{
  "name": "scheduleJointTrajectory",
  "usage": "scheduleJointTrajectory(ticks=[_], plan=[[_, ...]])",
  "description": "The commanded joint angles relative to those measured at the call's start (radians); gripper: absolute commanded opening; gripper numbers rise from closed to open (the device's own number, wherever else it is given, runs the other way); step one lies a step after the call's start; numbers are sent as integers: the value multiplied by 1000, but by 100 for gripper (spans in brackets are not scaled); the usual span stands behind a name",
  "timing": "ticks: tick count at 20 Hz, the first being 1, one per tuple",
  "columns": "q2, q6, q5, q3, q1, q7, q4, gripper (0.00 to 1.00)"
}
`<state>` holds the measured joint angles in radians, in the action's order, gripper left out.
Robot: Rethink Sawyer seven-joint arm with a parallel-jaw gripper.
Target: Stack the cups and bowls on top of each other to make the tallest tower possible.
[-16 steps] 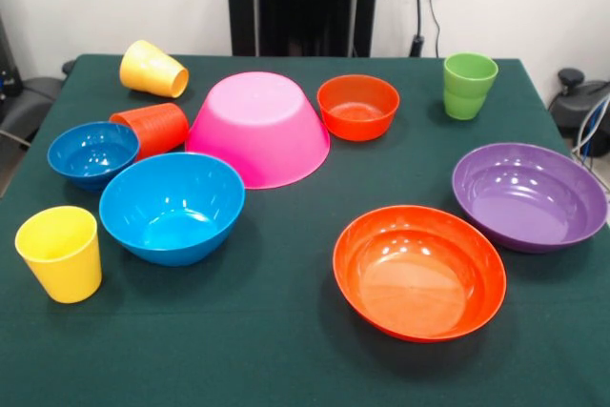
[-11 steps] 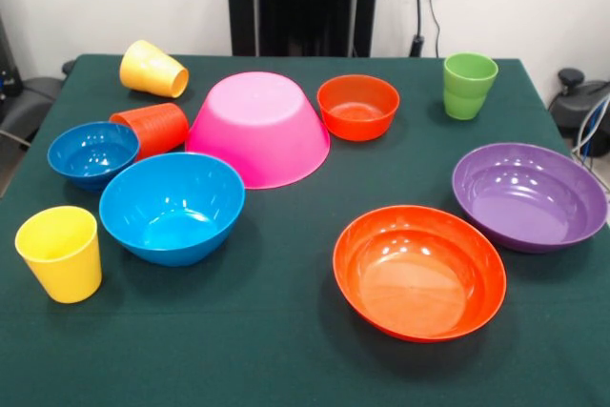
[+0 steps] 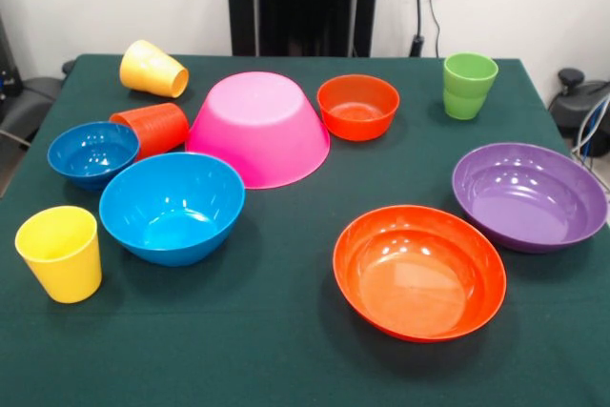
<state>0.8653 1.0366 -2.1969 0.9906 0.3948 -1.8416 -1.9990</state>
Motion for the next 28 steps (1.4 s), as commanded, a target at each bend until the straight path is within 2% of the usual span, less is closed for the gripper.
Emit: scheduleJointTrajectory(ticks=[1, 5, 12, 15, 21, 28], plan=[[26, 24, 160, -80, -102, -163, -162, 100], [4, 1, 210, -75, -167, -212, -166, 100], [14, -21, 286, -102, -207, -252, -191, 100], [24, -52, 322, -131, -204, -244, -212, 100], [61, -120, 388, -213, -156, -184, -266, 100], [75, -170, 477, -274, -164, -153, -303, 100]])
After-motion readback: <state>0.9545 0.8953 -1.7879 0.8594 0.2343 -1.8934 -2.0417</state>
